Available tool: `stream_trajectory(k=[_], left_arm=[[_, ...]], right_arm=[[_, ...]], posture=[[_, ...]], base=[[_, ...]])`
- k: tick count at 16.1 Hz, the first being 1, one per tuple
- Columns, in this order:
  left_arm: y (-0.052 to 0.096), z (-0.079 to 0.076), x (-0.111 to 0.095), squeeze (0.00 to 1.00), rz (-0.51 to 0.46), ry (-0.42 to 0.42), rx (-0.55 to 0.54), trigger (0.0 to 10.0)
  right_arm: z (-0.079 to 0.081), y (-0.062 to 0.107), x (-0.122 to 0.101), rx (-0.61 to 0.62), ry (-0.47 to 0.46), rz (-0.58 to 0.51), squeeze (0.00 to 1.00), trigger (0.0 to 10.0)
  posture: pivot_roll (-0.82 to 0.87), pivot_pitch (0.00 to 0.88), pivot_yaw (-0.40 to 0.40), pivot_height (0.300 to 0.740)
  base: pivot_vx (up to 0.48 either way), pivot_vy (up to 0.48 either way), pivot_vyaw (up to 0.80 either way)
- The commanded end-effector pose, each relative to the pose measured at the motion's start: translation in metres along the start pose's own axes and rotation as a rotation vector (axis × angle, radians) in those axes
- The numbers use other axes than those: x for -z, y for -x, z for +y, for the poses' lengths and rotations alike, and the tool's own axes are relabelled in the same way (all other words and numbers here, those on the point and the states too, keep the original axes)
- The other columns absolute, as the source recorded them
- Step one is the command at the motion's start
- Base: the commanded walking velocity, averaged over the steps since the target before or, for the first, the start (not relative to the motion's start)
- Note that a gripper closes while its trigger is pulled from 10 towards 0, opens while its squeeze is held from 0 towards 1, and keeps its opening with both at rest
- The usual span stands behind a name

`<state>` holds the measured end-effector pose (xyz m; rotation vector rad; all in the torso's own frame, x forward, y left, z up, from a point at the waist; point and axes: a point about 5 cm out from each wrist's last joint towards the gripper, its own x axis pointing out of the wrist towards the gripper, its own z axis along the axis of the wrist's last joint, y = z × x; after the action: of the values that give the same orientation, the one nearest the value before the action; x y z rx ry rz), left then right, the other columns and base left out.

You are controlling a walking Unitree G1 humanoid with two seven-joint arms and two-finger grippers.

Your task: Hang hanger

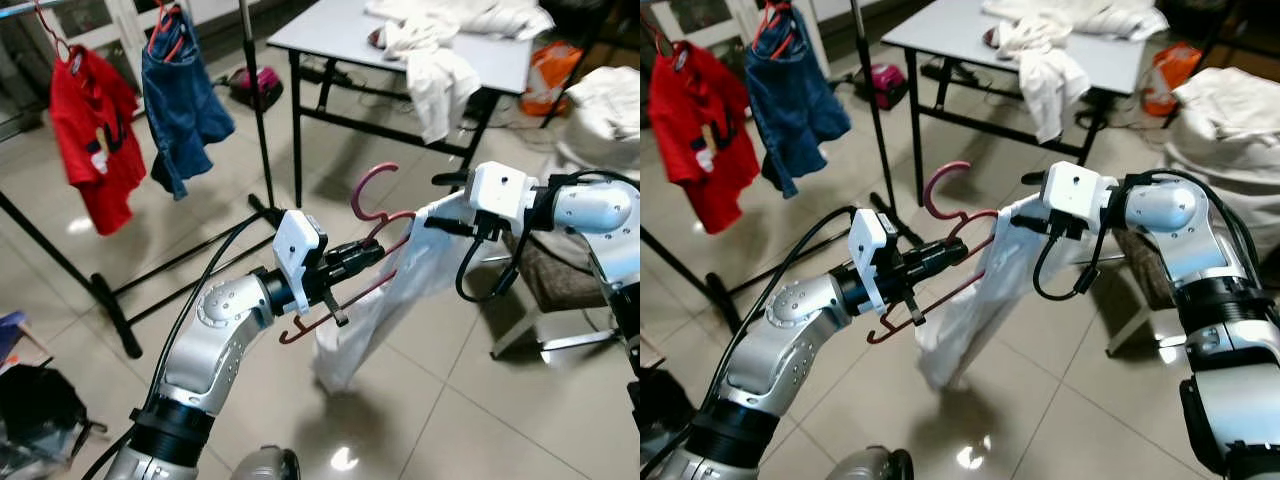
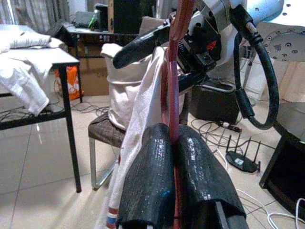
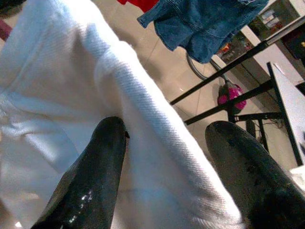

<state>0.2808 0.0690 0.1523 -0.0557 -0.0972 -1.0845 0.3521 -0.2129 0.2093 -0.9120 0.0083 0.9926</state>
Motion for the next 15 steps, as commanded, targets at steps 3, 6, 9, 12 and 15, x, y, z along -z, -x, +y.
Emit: stream_trajectory(k=[3,6,9,12,15], left_arm=[[-0.001,-0.001,-0.008,0.0,-0.032,-0.011,0.01,10.0],[-0.001,0.002,-0.007,0.0,-0.026,-0.004,-0.013,10.0],[-0.002,0.003,-0.005,0.0,-0.017,-0.011,-0.039,10.0],[-0.002,0.004,-0.001,0.0,0.002,0.018,-0.062,10.0],[-0.002,0.007,0.003,0.0,0.032,0.017,-0.091,10.0]], right_arm=[[-0.002,0.005,0.003,0.015,-0.069,-0.022,0.0,0.0],[-0.002,0.008,0.003,0.024,-0.1,-0.044,0.0,0.0],[-0.003,0.008,0.002,0.051,-0.155,-0.081,0.0,0.0],[0.002,0.007,0.004,0.047,-0.179,-0.089,0.0,0.0],[0.007,0.005,0.006,0.045,-0.219,-0.092,0.0,0.0]], posture=[[-0.08,0.0,0.032,0.74],[-0.08,0.0,0.036,0.74],[-0.08,0.0,0.037,0.74],[-0.08,0.0,0.039,0.74],[-0.08,0.0,0.042,0.74]], base=[[0.0,0.0,0.0],[0.0,0.0,0.0],[0.0,0.0,0.0],[0.0,0.0,0.0],[0.0,0.0,0.0]])
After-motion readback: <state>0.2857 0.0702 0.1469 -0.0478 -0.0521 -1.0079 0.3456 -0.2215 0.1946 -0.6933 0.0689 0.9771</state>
